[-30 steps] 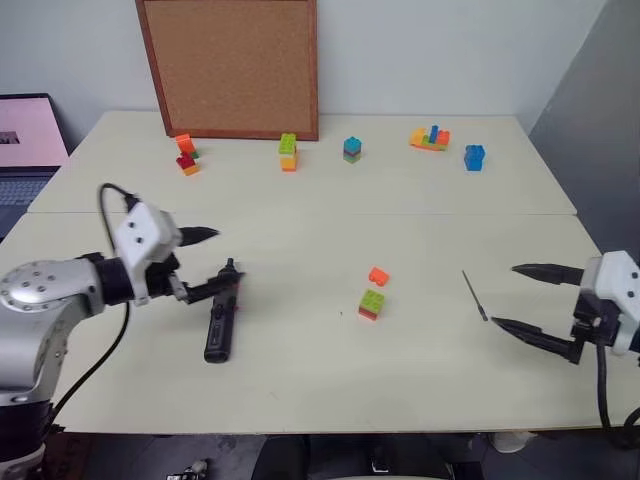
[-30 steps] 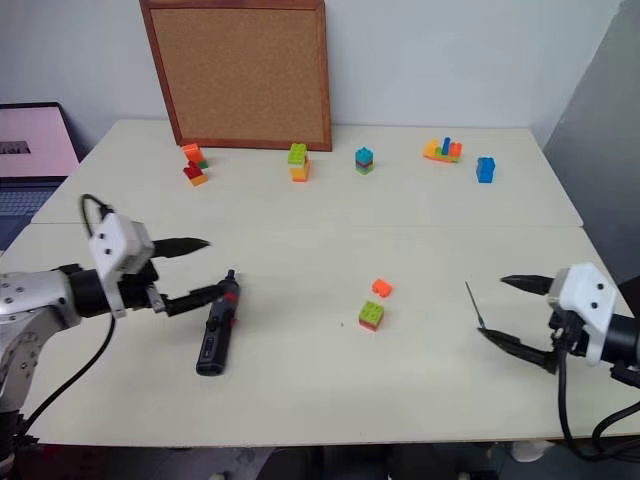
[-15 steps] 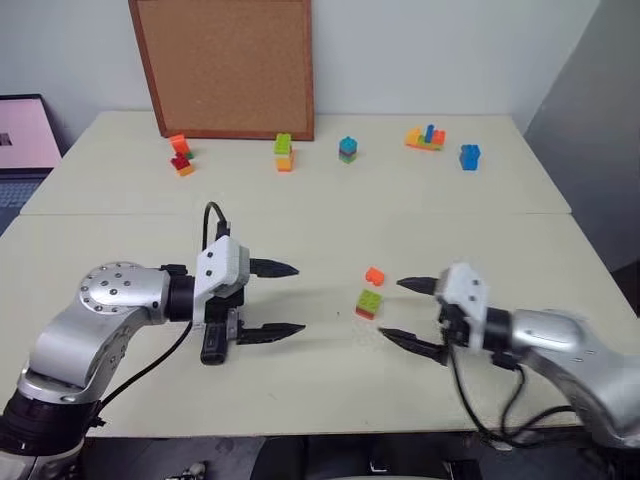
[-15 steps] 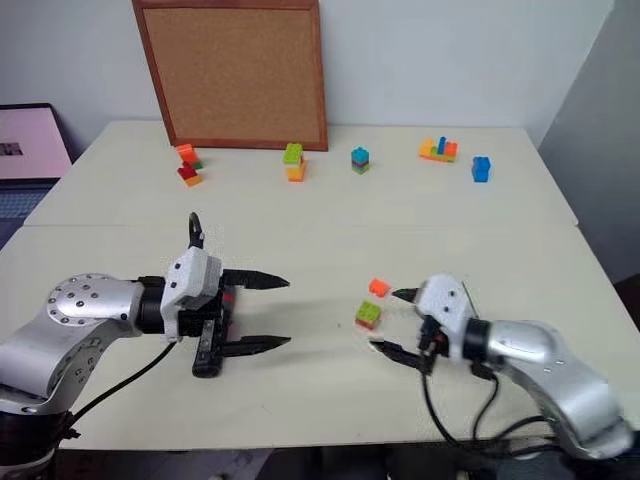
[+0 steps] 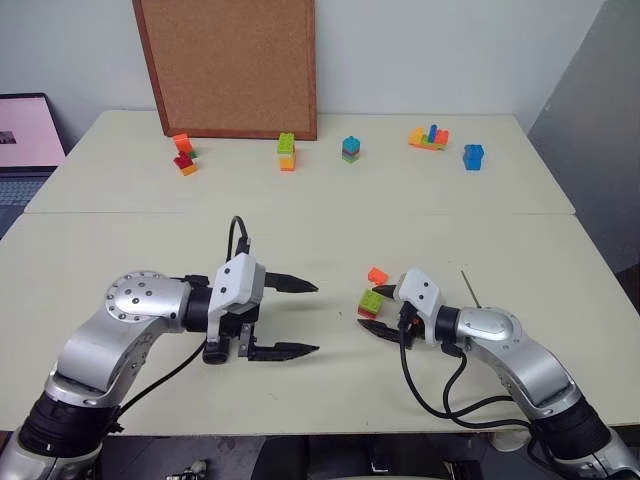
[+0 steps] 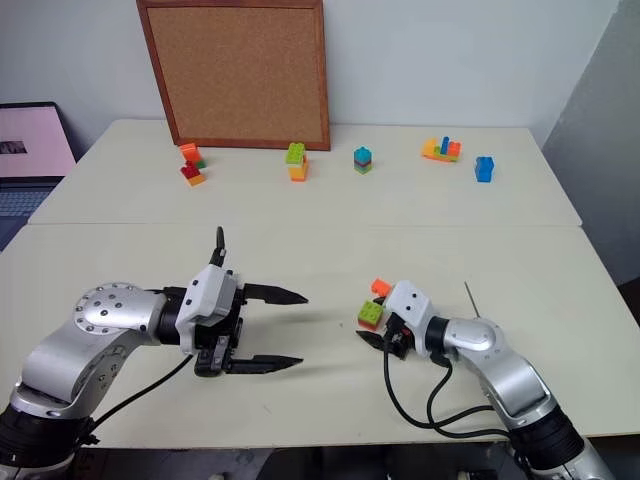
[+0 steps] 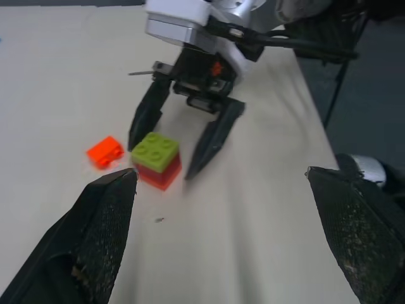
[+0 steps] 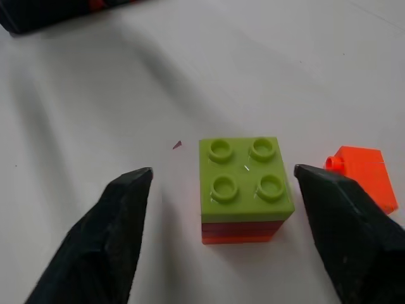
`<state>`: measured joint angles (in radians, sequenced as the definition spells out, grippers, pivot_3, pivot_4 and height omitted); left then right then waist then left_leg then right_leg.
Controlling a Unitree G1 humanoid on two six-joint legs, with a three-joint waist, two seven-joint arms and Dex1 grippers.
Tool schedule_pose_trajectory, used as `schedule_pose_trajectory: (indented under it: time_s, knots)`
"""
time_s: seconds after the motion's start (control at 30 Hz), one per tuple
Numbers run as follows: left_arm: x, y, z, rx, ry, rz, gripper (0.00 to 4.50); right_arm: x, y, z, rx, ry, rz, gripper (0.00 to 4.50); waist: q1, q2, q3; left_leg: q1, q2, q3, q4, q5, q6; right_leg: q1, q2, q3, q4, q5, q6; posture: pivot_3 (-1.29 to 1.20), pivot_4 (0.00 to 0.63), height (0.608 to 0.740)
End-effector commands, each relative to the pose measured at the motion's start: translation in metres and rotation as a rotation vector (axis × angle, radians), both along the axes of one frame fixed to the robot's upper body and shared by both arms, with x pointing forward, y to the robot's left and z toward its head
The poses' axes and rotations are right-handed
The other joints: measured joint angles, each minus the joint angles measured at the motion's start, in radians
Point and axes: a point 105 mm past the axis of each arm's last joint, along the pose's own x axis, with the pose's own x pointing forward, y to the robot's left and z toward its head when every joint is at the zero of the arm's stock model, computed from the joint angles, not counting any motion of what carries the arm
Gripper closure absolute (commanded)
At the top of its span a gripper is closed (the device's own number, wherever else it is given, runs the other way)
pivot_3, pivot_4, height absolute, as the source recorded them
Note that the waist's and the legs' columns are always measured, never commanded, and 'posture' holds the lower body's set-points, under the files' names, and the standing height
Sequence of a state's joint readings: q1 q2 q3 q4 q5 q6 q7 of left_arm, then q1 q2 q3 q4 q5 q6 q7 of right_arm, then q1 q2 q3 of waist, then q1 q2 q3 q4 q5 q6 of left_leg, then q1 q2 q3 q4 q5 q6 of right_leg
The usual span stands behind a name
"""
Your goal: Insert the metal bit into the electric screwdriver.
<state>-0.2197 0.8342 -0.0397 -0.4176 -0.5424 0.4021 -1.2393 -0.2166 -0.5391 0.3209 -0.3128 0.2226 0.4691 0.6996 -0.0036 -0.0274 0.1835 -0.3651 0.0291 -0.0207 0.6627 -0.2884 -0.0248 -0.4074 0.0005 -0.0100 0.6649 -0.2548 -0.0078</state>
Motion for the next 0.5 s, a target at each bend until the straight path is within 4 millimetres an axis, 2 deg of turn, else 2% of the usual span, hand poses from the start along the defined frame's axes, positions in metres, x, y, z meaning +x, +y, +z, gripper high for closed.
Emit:
schedule_pose_trajectory:
  time_s: [0.03,0.17,0.27,0.33,0.43,0.5]
  knots:
    - [-0.004,-0.001,0.005,-0.012,-0.008,-0.04,0.0,-0.002,0.005,0.01,0.009,-0.054,0.039,2.03,0.0,0.0,0.0,0.0,0.0,-0.001,0.0,0.0,0.0,0.0,0.0,0.0,0.0,0.0,0.0,0.0,0.15,0.74]
    - [-0.006,-0.003,0.004,-0.023,0.039,-0.053,0.0,0.0,0.004,0.011,-0.004,-0.084,0.035,2.98,0.0,0.0,0.0,0.0,0.0,-0.001,0.0,0.0,0.0,0.0,0.001,-0.001,0.001,0.0,0.0,0.0,0.15,0.74]
    - [-0.006,-0.007,0.006,-0.043,0.046,-0.062,0.0,0.006,-0.006,0.026,0.02,-0.131,-0.024,2.99,0.0,0.0,0.0,0.0,0.0,-0.001,0.0,0.0,0.0,0.0,0.002,-0.001,0.001,0.0,0.0,0.0,0.15,0.74]
    - [-0.005,-0.011,0.008,-0.061,0.043,-0.067,0.0,0.011,-0.028,0.042,0.044,-0.174,-0.121,2.99,0.002,0.0,0.0,0.0,0.0,-0.001,0.0,0.0,0.0,0.0,0.002,-0.001,0.001,0.0,0.0,0.0,0.15,0.74]
    - [0.002,-0.021,0.014,-0.122,-0.003,-0.037,0.0,0.016,-0.078,0.064,0.054,-0.235,-0.329,2.99,0.006,0.0,0.0,-0.001,0.0,-0.001,0.0,0.0,0.0,0.0,0.002,-0.001,0.0,0.0,0.0,0.0,0.15,0.74]
    - [0.007,-0.029,0.018,-0.164,-0.011,-0.027,0.0,0.018,-0.117,0.071,0.037,-0.265,-0.493,2.99,0.012,0.0,0.0,-0.001,-0.001,-0.001,0.0,0.0,0.0,0.001,0.0,0.0,0.0,0.0,0.0,0.0,0.15,0.74]
